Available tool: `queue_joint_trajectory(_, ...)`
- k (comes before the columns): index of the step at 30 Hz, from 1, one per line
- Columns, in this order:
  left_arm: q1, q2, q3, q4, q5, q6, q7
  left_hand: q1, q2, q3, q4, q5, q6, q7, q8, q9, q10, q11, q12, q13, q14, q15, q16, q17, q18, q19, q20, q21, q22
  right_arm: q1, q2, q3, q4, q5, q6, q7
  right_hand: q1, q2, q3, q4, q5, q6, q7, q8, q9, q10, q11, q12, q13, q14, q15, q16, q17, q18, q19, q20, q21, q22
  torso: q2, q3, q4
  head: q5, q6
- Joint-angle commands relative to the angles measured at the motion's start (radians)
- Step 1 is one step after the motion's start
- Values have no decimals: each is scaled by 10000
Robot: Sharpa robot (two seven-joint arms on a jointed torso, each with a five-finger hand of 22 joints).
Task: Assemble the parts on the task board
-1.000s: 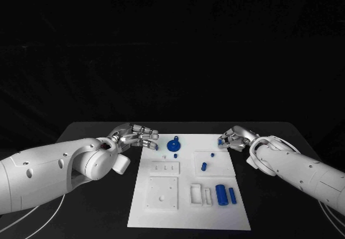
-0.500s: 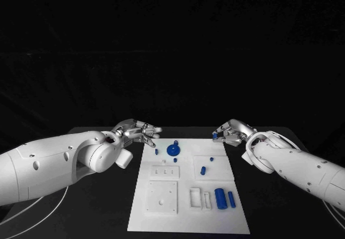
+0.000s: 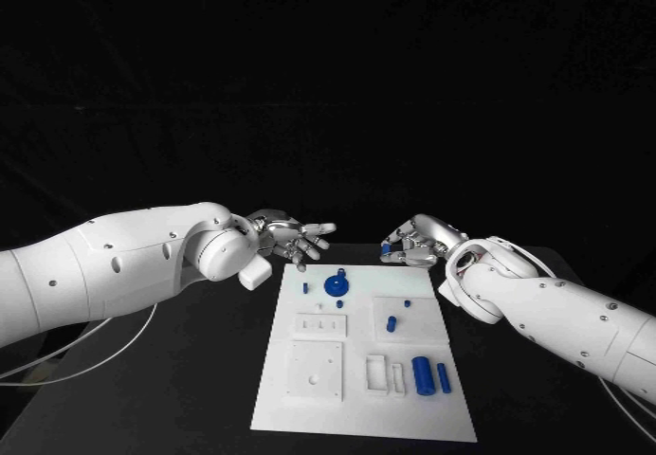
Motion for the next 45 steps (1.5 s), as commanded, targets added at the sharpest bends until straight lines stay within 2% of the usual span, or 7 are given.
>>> queue_joint_trajectory(1, 67, 198, -11, -175, -855, 713, -1165, -124, -603, 520, 518, -44, 176, -64, 2, 407, 43, -114, 237, 166, -124, -72, 360, 116, -186, -116, -60, 164, 163, 12, 134, -3, 216, -608, 215, -657, 30, -118, 42, 58, -27, -2, -1, 34, 9, 39, -31, -16, 10, 51, -9, 17, 17, -24, 507, -31, -36, 862, -91, 14, 2, 65, -90)
queue_joint_trajectory(6, 99, 516, -49, -390, -1351, 630, -1493, -8, -647, 623, 739, -39, 458, -189, 101, 1467, -146, -160, 546, 399, -253, -83, 602, 36, -189, -280, -65, 320, 373, 14, 383, -23, 394, -736, 290, -876, 6, -118, 110, 84, 104, -12, 1, 31, 7, 29, -33, -34, 1, 53, -9, 11, 18, -23, 507, -32, -46, 861, -94, 6, -19, 93, -188)
queue_joint_trajectory(7, 99, 573, -53, -422, -1468, 610, -1538, -22, -707, 719, 804, -34, 151, -188, 7, 2993, -287, -140, 763, 545, -348, -82, 696, -154, -214, -440, -48, 380, 519, 14, 435, -31, 411, -762, 302, -909, 7, -112, 117, 85, 116, -19, 3, 28, 6, 29, -34, -35, 1, 54, -10, 14, 21, -23, 508, -32, -38, 863, -92, 5, -23, 90, -194)
queue_joint_trajectory(13, 69, 880, -63, -604, -1928, 329, -1742, -25, -577, 710, 743, -31, 103, -233, -10, 4345, -437, -142, 839, 563, -389, -61, 821, -394, -175, -445, -30, 402, 629, 14, 682, -96, 521, -867, 418, -1118, -37, -157, 158, 103, 270, -66, 14, 31, 6, -3, -26, -82, -28, 40, -6, -37, -15, -6, 500, -31, -97, 849, -83, 9, -47, 69, -220)
queue_joint_trajectory(21, -32, 1131, -65, -766, -2028, -240, -1892, 15, -747, 786, 928, 80, -185, -223, -31, 6009, -847, -97, 1167, 671, -520, -5, 1033, -810, -138, -520, 35, 353, 759, 12, 901, -226, 663, -1024, 645, -1354, -53, -217, 168, 135, 452, -78, 17, 32, 8, -20, -27, -118, -57, 47, -8, -84, -35, 10, 505, -24, -103, 847, -74, -3, -12, -8, -240)
queue_joint_trajectory(30, -138, 1303, -68, -835, -2680, -229, -1942, 15, -768, 760, 864, 78, -295, -195, -49, 6232, -983, -66, 1222, 663, -573, 15, 1092, -918, -136, -544, 53, 316, 800, 8, 1041, -421, 786, -1145, 699, -1500, -69, -246, 156, 142, 596, -89, 23, 31, 8, -21, -26, -120, -61, 48, -8, -102, -35, 15, 514, -24, -112, 849, -69, -9, 15, -2, -285)
queue_joint_trajectory(45, -182, 1406, -81, -747, -3325, 104, -2194, 93, -641, 754, 647, 85, -363, -157, -39, 5940, -1080, -30, 1212, 594, -614, 49, 1121, -1016, -123, -568, 91, 246, 847, 6, 1087, -469, 851, -1239, 738, -1648, -88, -260, 138, 160, 650, -97, 21, 31, 8, -11, -28, -118, -65, 50, -8, -115, -38, 12, 520, -23, -106, 851, -70, -2, -2, 24, -283)
